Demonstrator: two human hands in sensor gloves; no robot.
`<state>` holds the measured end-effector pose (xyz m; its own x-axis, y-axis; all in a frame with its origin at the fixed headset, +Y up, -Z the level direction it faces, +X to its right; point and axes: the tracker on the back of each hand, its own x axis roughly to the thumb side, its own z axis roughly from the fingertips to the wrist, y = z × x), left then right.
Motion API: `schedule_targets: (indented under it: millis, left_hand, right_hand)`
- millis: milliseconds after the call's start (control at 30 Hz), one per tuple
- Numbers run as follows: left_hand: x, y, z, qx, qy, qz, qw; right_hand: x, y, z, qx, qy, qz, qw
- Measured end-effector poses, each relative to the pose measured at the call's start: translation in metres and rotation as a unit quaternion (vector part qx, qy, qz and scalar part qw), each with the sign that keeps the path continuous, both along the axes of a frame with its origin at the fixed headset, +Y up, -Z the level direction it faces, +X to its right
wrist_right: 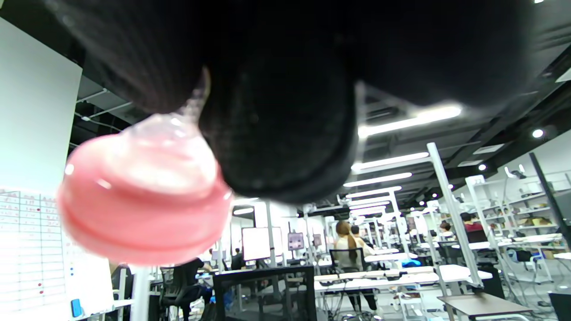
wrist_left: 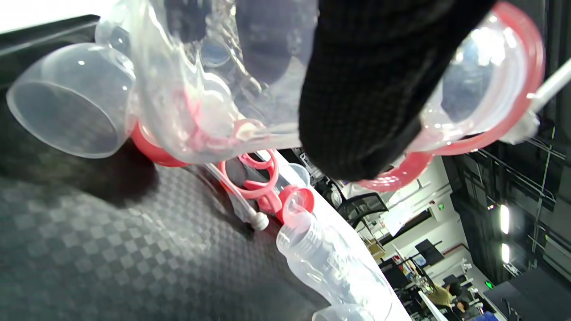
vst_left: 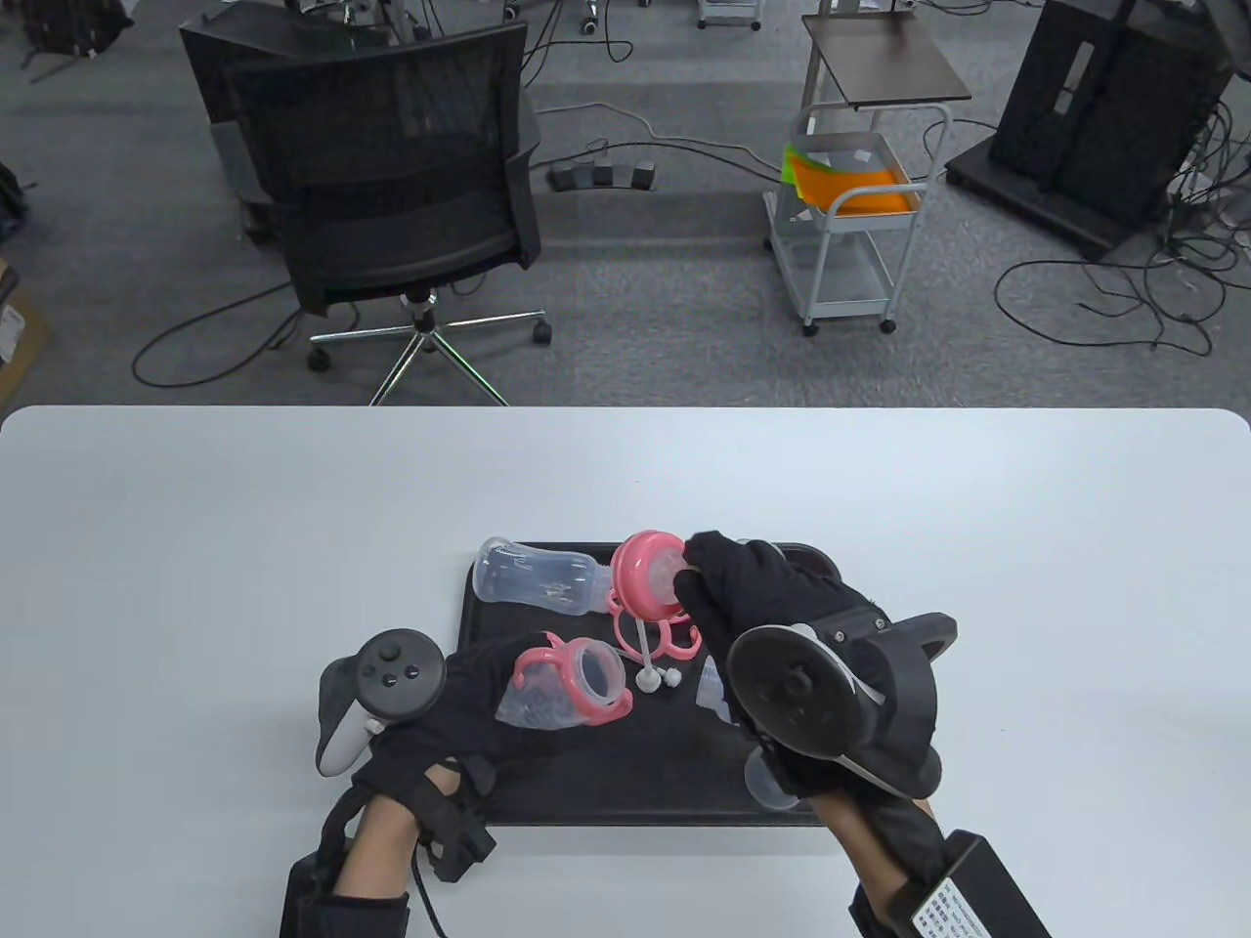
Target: Assemble baby bottles from components
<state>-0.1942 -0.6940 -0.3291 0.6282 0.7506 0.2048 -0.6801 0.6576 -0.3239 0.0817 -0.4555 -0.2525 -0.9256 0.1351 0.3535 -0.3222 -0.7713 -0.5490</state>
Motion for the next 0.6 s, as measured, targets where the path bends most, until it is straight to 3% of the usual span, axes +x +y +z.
schedule_targets:
  millis: [267, 600]
  left_hand:
    - [0.0, 0.001, 0.0, 0.022, 0.02, 0.03, 0.999]
    - [-0.008, 0.0, 0.001, 0.035, 0.051, 0.065, 0.996]
  right_hand:
    - [-0.015, -0.011, -0.004, -0.014, 0.015, 0.006, 1.0]
    - [-0.016, -0.055, -0.025, -0.066, 0.031, 0.001, 0.997]
